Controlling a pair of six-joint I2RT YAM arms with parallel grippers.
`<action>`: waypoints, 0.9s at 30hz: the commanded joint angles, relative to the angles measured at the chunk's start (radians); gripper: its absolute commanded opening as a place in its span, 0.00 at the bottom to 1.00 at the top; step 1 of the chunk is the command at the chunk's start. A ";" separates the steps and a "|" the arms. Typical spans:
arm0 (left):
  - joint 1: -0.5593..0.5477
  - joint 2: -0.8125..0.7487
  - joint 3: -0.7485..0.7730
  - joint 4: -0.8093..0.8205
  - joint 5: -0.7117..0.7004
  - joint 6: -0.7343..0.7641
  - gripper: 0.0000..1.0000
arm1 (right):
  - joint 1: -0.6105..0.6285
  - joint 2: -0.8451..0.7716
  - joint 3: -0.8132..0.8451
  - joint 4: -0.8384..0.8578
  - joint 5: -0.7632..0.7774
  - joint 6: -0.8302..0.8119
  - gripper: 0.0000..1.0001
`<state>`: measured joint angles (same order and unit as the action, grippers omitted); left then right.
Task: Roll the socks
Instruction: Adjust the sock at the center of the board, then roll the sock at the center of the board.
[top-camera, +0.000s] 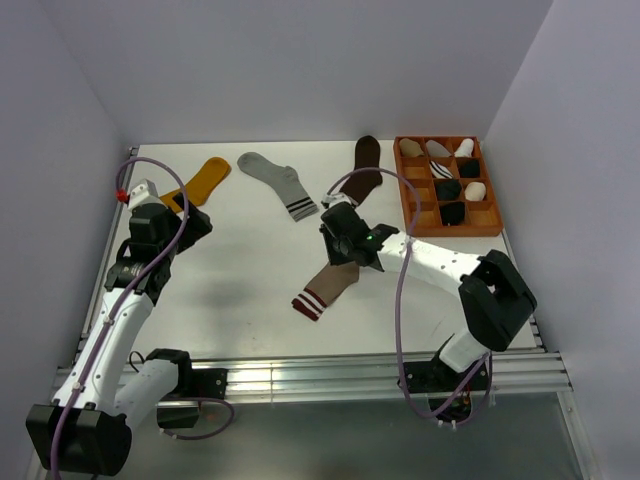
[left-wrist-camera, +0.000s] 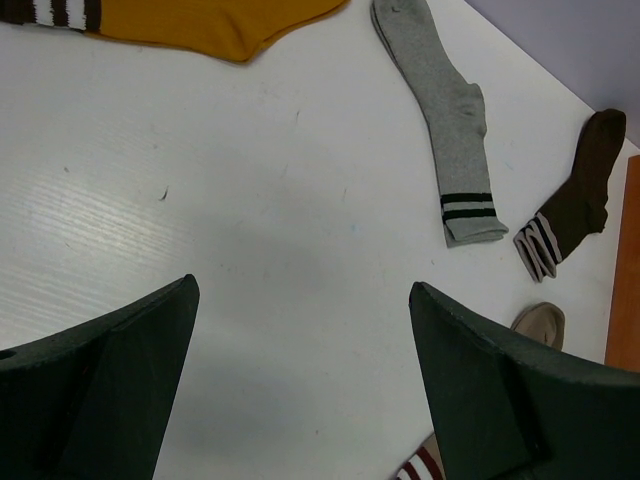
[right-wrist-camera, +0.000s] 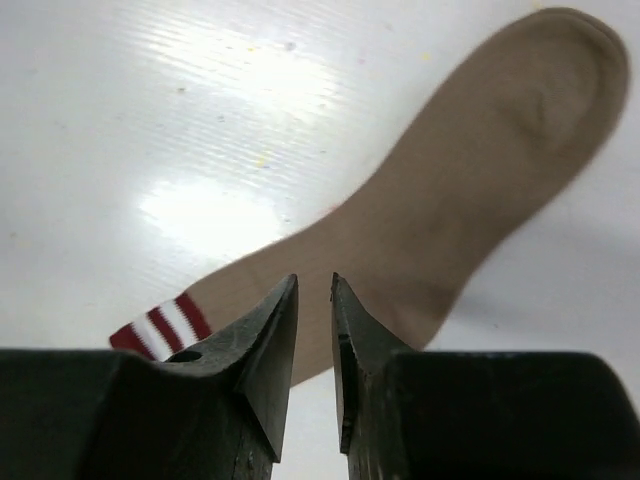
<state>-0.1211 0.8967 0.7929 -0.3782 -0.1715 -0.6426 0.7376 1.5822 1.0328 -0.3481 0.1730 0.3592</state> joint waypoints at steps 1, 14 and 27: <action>0.006 -0.002 0.002 0.035 0.036 0.020 0.92 | 0.009 -0.002 -0.053 0.029 -0.041 0.001 0.28; 0.012 -0.008 0.003 0.029 0.043 0.021 0.92 | 0.086 0.232 -0.005 0.155 -0.076 -0.141 0.28; 0.047 -0.008 0.006 0.018 0.079 0.018 0.92 | 0.215 0.147 0.155 0.035 -0.059 -0.178 0.39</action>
<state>-0.0830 0.8967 0.7910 -0.3805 -0.1223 -0.6395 0.9009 1.8095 1.1584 -0.2749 0.1349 0.1879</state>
